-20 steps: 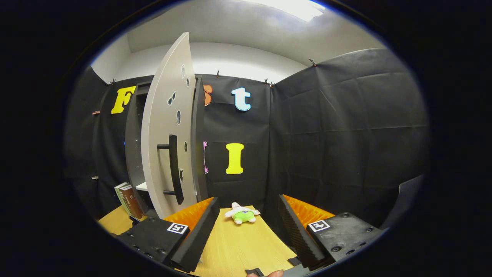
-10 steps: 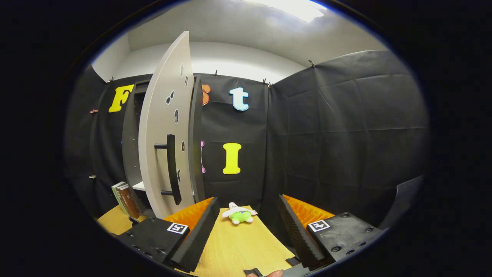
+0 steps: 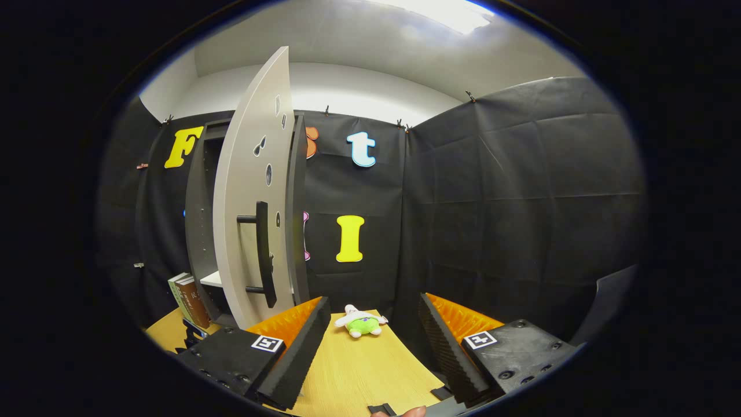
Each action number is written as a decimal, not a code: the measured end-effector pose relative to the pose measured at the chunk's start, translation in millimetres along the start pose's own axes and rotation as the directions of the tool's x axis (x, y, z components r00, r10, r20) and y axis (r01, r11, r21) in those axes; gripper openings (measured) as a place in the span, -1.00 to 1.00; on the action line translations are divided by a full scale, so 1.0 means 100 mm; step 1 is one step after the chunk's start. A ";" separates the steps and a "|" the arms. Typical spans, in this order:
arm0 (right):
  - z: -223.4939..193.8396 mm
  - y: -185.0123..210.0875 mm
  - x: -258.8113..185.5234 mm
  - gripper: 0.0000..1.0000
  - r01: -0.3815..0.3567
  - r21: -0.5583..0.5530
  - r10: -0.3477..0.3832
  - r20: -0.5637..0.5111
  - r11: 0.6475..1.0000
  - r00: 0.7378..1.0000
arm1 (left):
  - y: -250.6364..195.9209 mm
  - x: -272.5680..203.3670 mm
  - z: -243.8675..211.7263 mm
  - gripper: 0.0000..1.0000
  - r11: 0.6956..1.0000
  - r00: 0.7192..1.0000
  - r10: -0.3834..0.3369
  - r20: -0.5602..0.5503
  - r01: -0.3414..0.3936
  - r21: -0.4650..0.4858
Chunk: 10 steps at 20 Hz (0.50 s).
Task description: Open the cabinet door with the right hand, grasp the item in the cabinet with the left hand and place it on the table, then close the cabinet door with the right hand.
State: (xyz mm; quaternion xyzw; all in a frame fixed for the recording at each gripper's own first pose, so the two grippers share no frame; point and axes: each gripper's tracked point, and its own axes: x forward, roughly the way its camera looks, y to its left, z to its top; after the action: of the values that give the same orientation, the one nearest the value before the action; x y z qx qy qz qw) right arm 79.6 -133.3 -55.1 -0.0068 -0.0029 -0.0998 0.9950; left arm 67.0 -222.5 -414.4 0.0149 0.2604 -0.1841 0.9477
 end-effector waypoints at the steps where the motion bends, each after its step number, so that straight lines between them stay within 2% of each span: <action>1: -0.02 0.02 0.01 0.94 -0.005 0.003 0.005 -0.010 1.000 1.000 | 0.00 -0.10 0.15 0.93 1.000 0.999 -0.003 0.033 0.003 0.006; 2: -0.04 0.03 0.02 1.00 -0.006 0.005 0.006 -0.017 1.000 1.000 | 0.01 -0.19 0.30 0.92 1.000 0.998 -0.001 0.068 0.001 0.006; 5: -0.01 0.05 0.07 0.87 -0.010 0.013 0.010 -0.014 1.000 1.000 | 0.13 -0.55 0.78 0.92 0.999 0.989 0.049 0.141 -0.050 0.006; 6: 0.01 0.07 0.09 0.94 -0.017 0.019 0.017 -0.014 1.000 1.000 | 0.16 -0.63 0.94 0.92 0.998 0.984 0.063 0.169 -0.064 -0.001; 10: 0.05 0.16 0.16 0.94 -0.045 0.028 0.045 -0.007 0.999 0.999 | 0.31 -1.17 1.61 0.92 0.994 0.952 0.110 0.287 -0.098 -0.055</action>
State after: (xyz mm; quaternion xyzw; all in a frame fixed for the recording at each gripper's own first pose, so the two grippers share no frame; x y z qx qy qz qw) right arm 98.5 -120.7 -50.3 0.0072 -0.0002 -0.0773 0.9970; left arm 63.5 -173.8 -219.4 -0.0177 0.1214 -0.1291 0.9840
